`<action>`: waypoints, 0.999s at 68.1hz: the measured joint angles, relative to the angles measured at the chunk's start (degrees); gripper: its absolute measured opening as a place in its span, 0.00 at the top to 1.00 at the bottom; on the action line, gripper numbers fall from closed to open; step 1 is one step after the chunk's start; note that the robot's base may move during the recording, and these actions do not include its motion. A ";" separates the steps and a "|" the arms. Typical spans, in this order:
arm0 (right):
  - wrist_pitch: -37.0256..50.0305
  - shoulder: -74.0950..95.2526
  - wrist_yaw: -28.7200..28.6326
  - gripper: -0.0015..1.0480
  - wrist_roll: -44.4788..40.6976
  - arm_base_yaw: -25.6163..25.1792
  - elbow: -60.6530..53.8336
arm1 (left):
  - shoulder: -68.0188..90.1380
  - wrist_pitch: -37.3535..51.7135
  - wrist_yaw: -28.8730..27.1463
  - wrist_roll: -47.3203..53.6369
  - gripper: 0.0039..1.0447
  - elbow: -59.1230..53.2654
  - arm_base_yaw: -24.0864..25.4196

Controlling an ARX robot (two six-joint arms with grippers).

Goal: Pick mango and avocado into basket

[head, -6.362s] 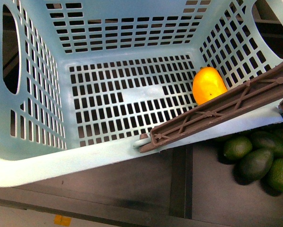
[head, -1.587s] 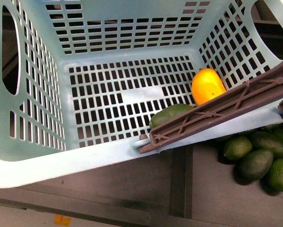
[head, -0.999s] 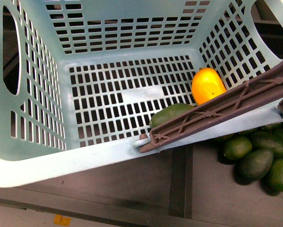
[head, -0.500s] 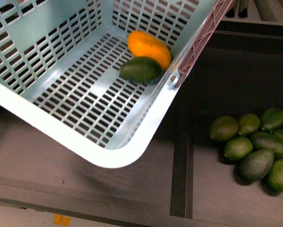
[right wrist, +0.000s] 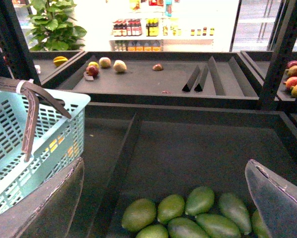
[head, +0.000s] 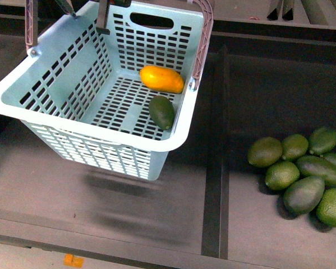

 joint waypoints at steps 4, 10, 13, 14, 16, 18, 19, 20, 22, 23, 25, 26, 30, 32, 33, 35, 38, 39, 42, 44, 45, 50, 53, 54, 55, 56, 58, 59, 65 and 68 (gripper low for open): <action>0.00 0.00 0.00 0.08 -0.02 0.00 0.00 | 1.73 -2.01 1.01 -0.94 0.87 1.60 0.15; 0.00 0.00 0.00 0.08 0.00 0.00 0.00 | 3.80 -2.82 2.45 -2.56 0.87 2.03 0.17; 0.00 0.00 0.00 0.08 0.00 0.00 0.00 | 4.81 -2.43 3.32 -2.84 0.87 1.99 0.20; 0.00 0.00 0.02 0.08 0.00 0.00 0.00 | 5.22 -2.19 3.72 -2.75 0.87 1.99 0.20; 0.00 0.00 0.00 0.08 0.00 0.00 0.00 | 5.51 -1.68 3.67 -2.38 0.87 1.99 0.11; 0.00 0.00 -0.02 0.08 0.00 0.00 0.00 | 5.51 -1.25 4.04 -2.16 0.87 2.01 -0.02; 0.00 0.00 0.00 0.08 0.00 0.00 0.00 | 5.51 -1.09 4.57 -1.77 0.87 2.10 -0.02; 0.00 0.00 -0.02 0.08 0.00 0.00 0.00 | 5.51 -1.01 4.98 -1.49 0.87 2.10 -0.02; 0.00 -0.02 0.02 0.08 0.00 0.00 0.00 | 5.55 -0.98 6.58 -0.55 0.87 2.05 0.00; 0.00 0.00 0.02 0.08 0.00 0.00 0.00 | 5.57 -0.96 6.78 -0.44 0.87 1.90 -0.02; 0.00 0.00 0.00 0.08 0.00 0.00 0.00 | 5.55 -0.79 7.08 0.07 0.87 1.68 -0.26; 0.00 0.00 0.00 0.08 0.00 0.00 0.00 | 5.53 -0.26 7.30 0.57 0.87 1.36 -0.46; 0.00 -0.02 0.00 0.08 0.00 0.00 0.00 | 5.35 0.85 7.65 1.01 0.87 -0.46 -0.74; 0.00 -0.02 0.00 0.08 0.00 0.00 0.00 | 5.09 1.31 7.82 0.94 0.87 -1.44 -0.85; 0.00 -0.02 0.00 0.08 0.00 0.00 0.00 | 5.01 1.57 7.85 0.87 0.87 -1.92 -0.92; 0.00 -0.02 0.00 0.08 0.00 0.00 0.00 | 4.83 2.10 7.82 0.74 0.87 -2.67 -1.11; 0.00 -0.02 0.00 0.08 0.00 0.00 0.00 | 4.11 3.08 7.72 0.63 0.87 -4.24 -1.46; 0.00 -0.02 0.00 0.08 0.00 0.00 0.00 | 3.85 3.37 7.74 0.59 0.87 -4.70 -1.53; 0.00 -0.02 0.00 0.08 0.00 0.00 0.00 | 3.48 3.76 7.67 0.33 0.87 -5.51 -1.64; 0.00 -0.02 0.00 0.08 0.00 0.00 0.00 | 3.21 4.48 7.56 0.28 0.87 -6.25 -1.70; 0.00 -0.02 0.00 0.08 0.00 0.00 0.00 | 3.04 5.01 7.58 0.26 0.87 -6.62 -1.70; 0.00 -0.02 0.00 0.08 0.00 0.00 0.00 | 2.43 5.79 8.07 0.11 0.80 -7.76 -1.73; 0.00 -0.02 0.00 0.08 0.00 0.00 0.00 | 2.10 5.79 8.24 0.07 0.69 -8.55 -1.90; 0.00 -0.02 0.00 0.08 0.00 0.00 0.00 | 2.05 5.81 8.22 0.04 0.66 -8.76 -1.97; 0.00 -0.02 0.00 0.08 0.00 0.00 0.00 | 1.97 5.88 8.24 0.04 0.63 -8.98 -2.05; 0.00 -0.02 0.00 0.08 0.00 0.00 0.00 | 1.81 6.05 8.02 -0.09 0.60 -9.33 -2.14; 0.00 -0.02 0.00 0.08 0.00 0.00 0.00 | 1.60 6.56 7.48 -0.24 0.54 -9.94 -2.29; 0.00 -0.02 0.00 0.08 0.00 0.00 0.00 | 1.53 6.80 7.26 -0.35 0.53 -10.14 -2.32; 0.00 -0.02 0.02 0.08 0.00 0.00 0.00 | -0.04 8.92 4.94 -1.51 0.37 -12.33 -2.64; 0.00 -0.02 0.00 0.08 0.00 0.00 0.00 | -1.33 9.77 3.93 -2.08 0.29 -13.46 -2.71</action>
